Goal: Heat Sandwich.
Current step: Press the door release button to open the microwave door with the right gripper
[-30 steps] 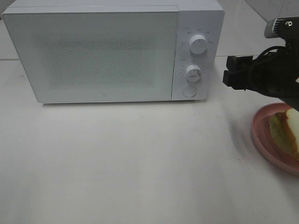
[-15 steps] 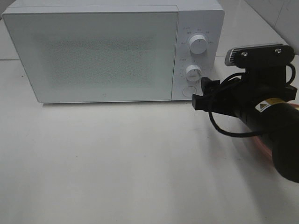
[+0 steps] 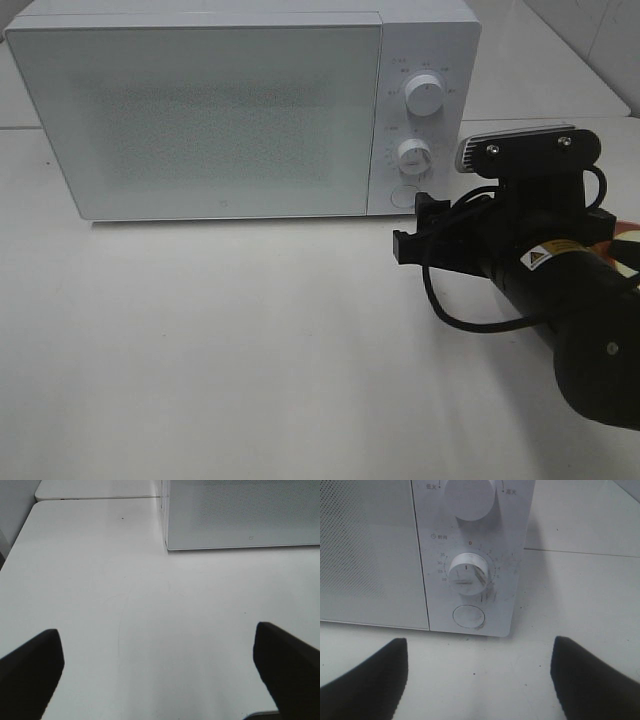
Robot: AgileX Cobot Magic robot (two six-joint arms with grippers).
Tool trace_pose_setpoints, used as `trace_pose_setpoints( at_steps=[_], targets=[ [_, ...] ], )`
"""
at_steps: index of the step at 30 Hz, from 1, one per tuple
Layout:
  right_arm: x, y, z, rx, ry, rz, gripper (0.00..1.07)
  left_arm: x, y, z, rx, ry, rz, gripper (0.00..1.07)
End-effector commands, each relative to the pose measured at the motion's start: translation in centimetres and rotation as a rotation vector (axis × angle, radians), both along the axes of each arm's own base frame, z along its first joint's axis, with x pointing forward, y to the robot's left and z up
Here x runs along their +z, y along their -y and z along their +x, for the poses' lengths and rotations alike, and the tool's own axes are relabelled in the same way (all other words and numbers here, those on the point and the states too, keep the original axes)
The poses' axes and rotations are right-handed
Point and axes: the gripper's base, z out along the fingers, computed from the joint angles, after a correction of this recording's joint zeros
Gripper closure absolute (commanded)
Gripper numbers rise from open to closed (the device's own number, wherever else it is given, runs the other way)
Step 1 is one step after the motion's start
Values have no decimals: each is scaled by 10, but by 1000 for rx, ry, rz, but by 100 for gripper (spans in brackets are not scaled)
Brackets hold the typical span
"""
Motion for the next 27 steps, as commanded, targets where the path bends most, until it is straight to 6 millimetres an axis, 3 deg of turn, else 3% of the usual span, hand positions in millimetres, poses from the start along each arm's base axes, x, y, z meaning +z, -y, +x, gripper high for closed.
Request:
trace_pose_setpoints(
  at_steps=[1,11,18,19,21,27],
  targets=[
    [3,-1,0,-7,22,26,31,0,0,-4,-1,28,-3,9],
    [2,-1,0,-126,-18,403,31,0,0,-4,-1,28,-3,9],
    [0,-2,-1,-269,-79,830,32,0,0,-4,-1,28,-3,9],
    [0,-2,-1,-269,-79,830,32,0,0,-4,-1,28,-3,9],
    [0,-2,-1,-324,-93,991,34,0,0,-4,-1,28,-3,9],
    [0,-2,-1,-407,-116,1230,40,0,0,-4,-1,28,-3,9]
  ],
)
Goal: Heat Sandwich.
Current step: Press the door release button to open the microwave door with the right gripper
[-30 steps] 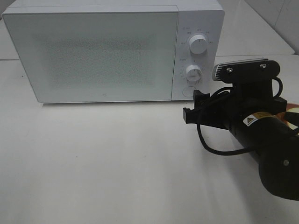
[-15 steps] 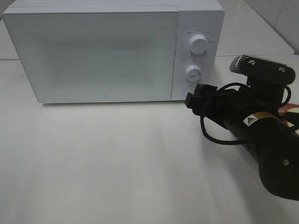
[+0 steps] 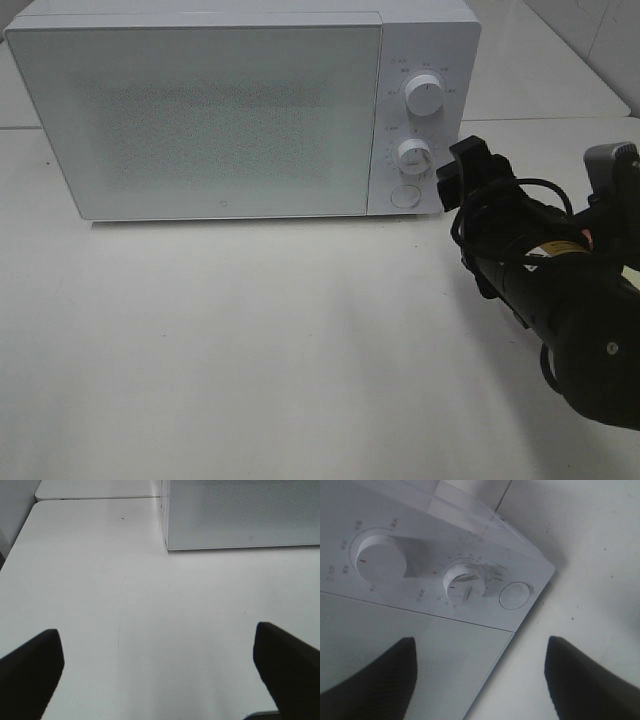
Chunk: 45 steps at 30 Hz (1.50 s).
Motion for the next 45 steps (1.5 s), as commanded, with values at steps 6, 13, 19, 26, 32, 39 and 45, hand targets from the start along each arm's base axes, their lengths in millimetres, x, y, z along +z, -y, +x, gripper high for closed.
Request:
trace_pose_setpoints(
  at_steps=[6,13,19,26,32,39,45],
  targets=[
    [-1,-3,-1,-62,-39,227,54,0,0,-4,-1,28,-3,9],
    [-1,-3,-1,-95,-47,316,95,0,0,-4,-1,28,-3,9],
    [-1,-3,-1,-103,-53,342,107,0,0,-4,-1,28,-3,9],
    [-4,-6,1,-112,-86,369,107,0,0,-4,-1,28,-3,9],
    [-13,-8,16,-95,-97,361,107,0,0,-4,-1,28,-3,9],
    [-21,-8,35,-89,-105,367,107,0,0,-4,-1,28,-3,9],
    [-32,-6,54,-110,-146,371,107,0,0,-4,-1,28,-3,9]
  ],
)
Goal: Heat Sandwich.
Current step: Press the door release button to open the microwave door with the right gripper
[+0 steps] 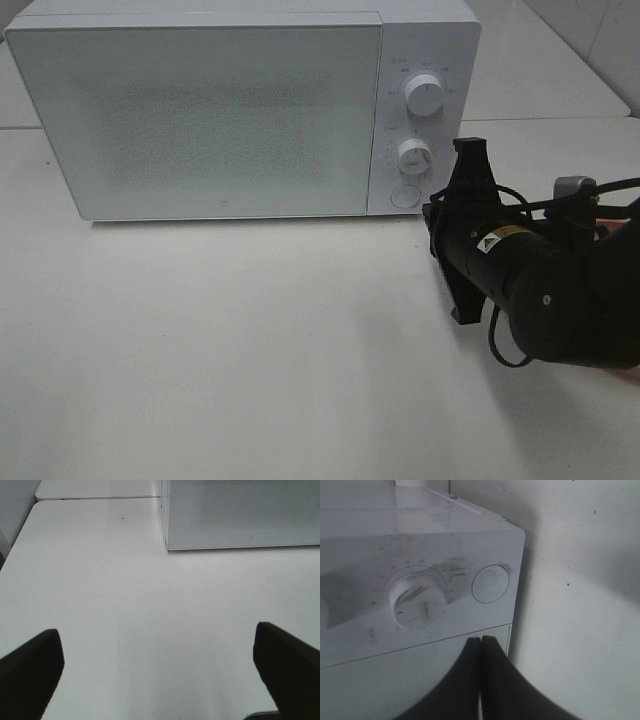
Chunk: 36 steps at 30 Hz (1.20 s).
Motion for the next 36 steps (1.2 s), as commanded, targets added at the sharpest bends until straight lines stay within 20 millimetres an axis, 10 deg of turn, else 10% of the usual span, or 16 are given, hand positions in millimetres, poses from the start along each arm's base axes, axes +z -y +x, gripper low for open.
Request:
trace_pose_setpoints(
  at_steps=[1,36],
  targets=[
    [-2,-1,14,9,7,4,107,0,0,-4,-1,28,-3,9],
    [-37,-2,92,-57,-71,57,107,0,0,-4,-1,28,-3,9]
  ],
)
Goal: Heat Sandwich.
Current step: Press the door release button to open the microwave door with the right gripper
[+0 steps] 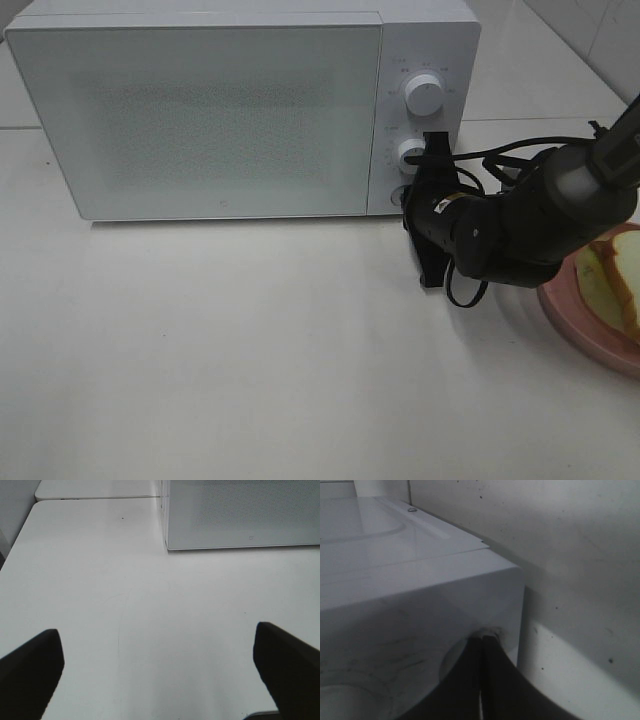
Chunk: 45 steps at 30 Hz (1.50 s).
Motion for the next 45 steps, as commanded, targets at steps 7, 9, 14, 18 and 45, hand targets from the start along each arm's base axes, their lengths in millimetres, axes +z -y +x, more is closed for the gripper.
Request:
trace_pose_setpoints(
  at_steps=[7,9,14,18,45],
  targets=[
    [6,1,12,-29,113,-1,107,0,0,-4,-1,28,-3,9],
    [8,1,13,-32,129,-1,107,0,0,-4,-1,28,-3,9],
    [17,-1,13,-11,162,-1,107,0,0,-4,-1,28,-3,9],
    [22,-1,13,-4,169,1,107,0,0,-4,-1,28,-3,9],
    [47,-7,43,-72,494,2,107,0,0,-4,-1,28,-3,9]
  ],
)
